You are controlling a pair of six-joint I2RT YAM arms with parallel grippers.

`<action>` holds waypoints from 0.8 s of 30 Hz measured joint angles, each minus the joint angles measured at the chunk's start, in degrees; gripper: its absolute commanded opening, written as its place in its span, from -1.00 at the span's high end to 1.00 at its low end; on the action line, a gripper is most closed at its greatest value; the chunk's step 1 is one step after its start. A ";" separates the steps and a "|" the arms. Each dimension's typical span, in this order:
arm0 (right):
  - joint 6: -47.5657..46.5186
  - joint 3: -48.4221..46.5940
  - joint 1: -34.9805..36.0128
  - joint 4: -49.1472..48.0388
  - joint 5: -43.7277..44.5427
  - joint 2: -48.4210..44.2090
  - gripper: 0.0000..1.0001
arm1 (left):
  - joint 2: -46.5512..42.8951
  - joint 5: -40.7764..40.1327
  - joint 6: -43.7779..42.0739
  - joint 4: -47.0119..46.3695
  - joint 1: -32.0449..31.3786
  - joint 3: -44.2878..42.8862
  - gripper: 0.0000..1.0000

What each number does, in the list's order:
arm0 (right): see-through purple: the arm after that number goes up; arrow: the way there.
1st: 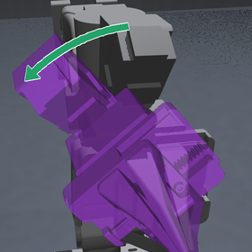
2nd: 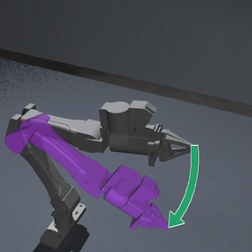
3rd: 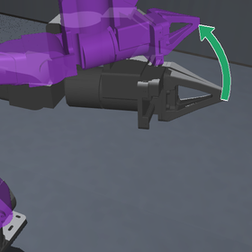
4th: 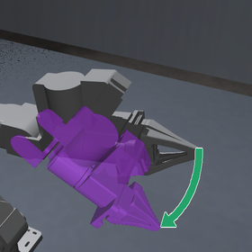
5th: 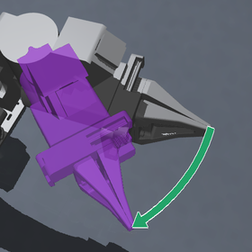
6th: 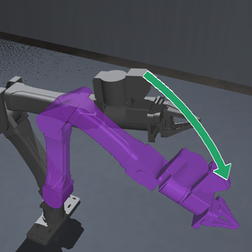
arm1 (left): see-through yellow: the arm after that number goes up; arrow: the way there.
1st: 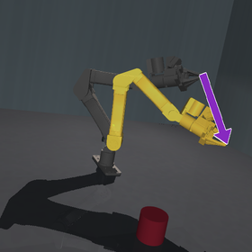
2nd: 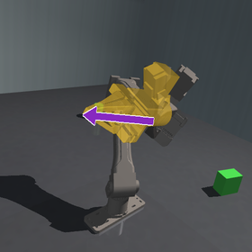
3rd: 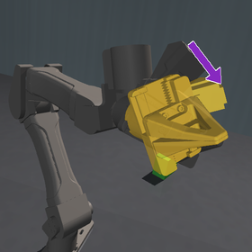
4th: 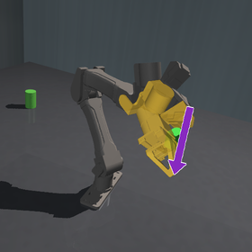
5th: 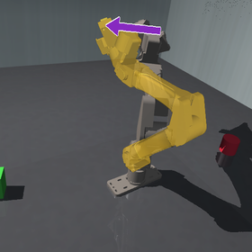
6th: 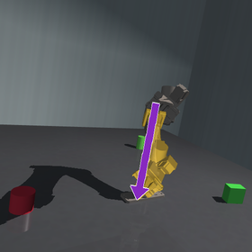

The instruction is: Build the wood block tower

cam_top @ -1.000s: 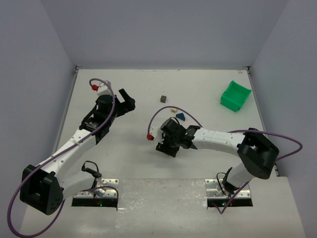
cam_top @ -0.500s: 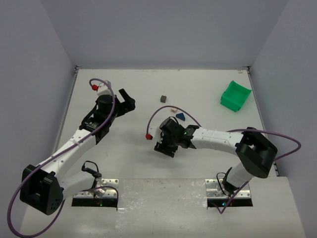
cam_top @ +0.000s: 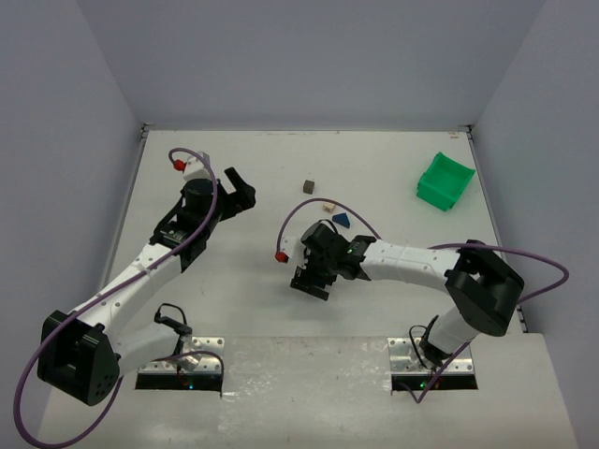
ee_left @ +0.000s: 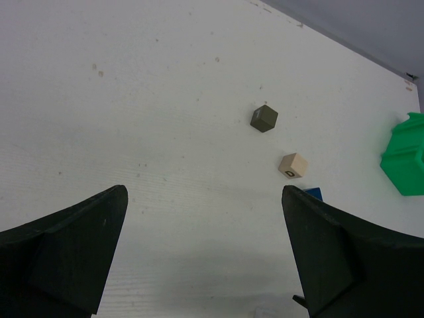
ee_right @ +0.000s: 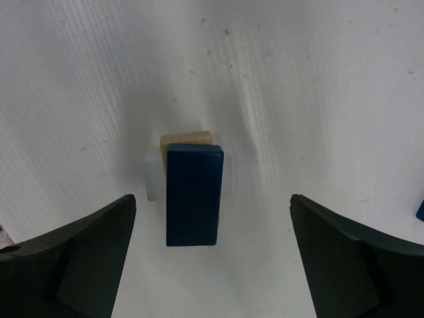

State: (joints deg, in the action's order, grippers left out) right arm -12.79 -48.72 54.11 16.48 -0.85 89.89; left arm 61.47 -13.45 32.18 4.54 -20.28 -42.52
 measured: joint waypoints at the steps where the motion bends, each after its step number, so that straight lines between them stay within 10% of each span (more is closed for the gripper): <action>1: 0.08 0.21 -0.03 0.17 0.32 -0.25 -0.97 | 0.00 -0.01 0.00 -0.01 0.00 0.00 -1.00; 24: 1.68 3.58 -1.16 1.15 6.41 -4.77 -0.97 | 0.02 0.00 0.00 -0.02 -0.02 0.02 -1.00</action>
State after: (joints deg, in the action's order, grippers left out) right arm -11.11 -45.15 52.95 17.63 5.56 85.12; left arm 61.49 -13.45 32.18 4.51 -20.29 -42.50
